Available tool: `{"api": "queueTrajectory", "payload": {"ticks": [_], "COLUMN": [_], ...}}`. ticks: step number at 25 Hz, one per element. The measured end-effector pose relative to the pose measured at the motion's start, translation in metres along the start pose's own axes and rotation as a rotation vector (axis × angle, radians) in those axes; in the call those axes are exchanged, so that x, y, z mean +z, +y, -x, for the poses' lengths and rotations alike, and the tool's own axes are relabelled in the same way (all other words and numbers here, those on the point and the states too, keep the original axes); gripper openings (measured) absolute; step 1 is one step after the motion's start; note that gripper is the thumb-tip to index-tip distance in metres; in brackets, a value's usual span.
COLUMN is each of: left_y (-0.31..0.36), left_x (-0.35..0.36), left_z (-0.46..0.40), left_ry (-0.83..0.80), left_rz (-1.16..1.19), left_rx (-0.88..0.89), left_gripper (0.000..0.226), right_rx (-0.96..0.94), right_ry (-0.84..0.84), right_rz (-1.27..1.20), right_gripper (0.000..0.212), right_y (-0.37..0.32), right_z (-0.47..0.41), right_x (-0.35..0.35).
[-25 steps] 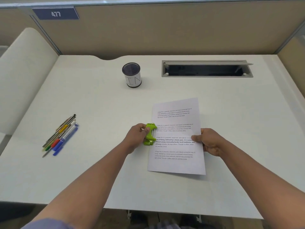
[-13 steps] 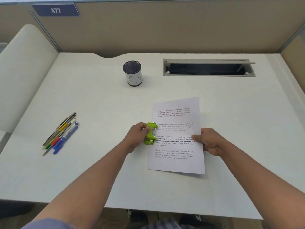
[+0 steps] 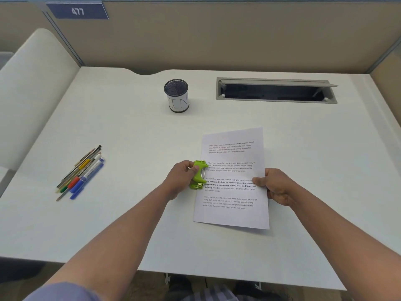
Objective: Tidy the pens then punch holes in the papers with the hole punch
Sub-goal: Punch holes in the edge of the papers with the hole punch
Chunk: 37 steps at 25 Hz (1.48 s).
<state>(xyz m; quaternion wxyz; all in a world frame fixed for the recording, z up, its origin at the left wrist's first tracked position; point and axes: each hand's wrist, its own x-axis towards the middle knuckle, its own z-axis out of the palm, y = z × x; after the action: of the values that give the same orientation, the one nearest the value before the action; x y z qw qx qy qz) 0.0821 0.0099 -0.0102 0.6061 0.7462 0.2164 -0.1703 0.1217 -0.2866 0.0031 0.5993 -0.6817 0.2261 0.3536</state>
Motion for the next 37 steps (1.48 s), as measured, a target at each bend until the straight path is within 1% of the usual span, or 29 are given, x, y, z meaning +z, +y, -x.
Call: {"api": "queueTrajectory", "payload": {"ticks": [4,13,31,33,37], "left_y": [0.001,0.005,0.007,0.008,0.010], "left_x": [0.000,0.000,0.001,0.000,-0.001], "left_z": [-0.006,-0.007,-0.010,-0.011,-0.020], "left_ry": [-0.021,-0.062,-0.016,-0.020,-0.004], "left_rz": [-0.031,-0.035,-0.119,-0.122,-0.189], "left_rx": [-0.069,-0.094,-0.060,-0.070,-0.110], "left_gripper": [0.025,0.016,0.010,0.014,0.030], "right_rx": [-0.002,-0.013,-0.002,-0.002,0.000], "right_ry": [-0.003,-0.009,-0.008,-0.007,-0.009], "right_rz": [0.004,0.034,0.055,0.055,0.056], "right_gripper": [0.027,0.026,0.027,0.027,0.027], "right_y": [0.000,-0.003,-0.005,-0.005,-0.005], "right_z": [-0.001,-0.005,-0.007,-0.007,-0.007], "right_x": [-0.001,0.000,-0.002,-0.002,-0.002]}}
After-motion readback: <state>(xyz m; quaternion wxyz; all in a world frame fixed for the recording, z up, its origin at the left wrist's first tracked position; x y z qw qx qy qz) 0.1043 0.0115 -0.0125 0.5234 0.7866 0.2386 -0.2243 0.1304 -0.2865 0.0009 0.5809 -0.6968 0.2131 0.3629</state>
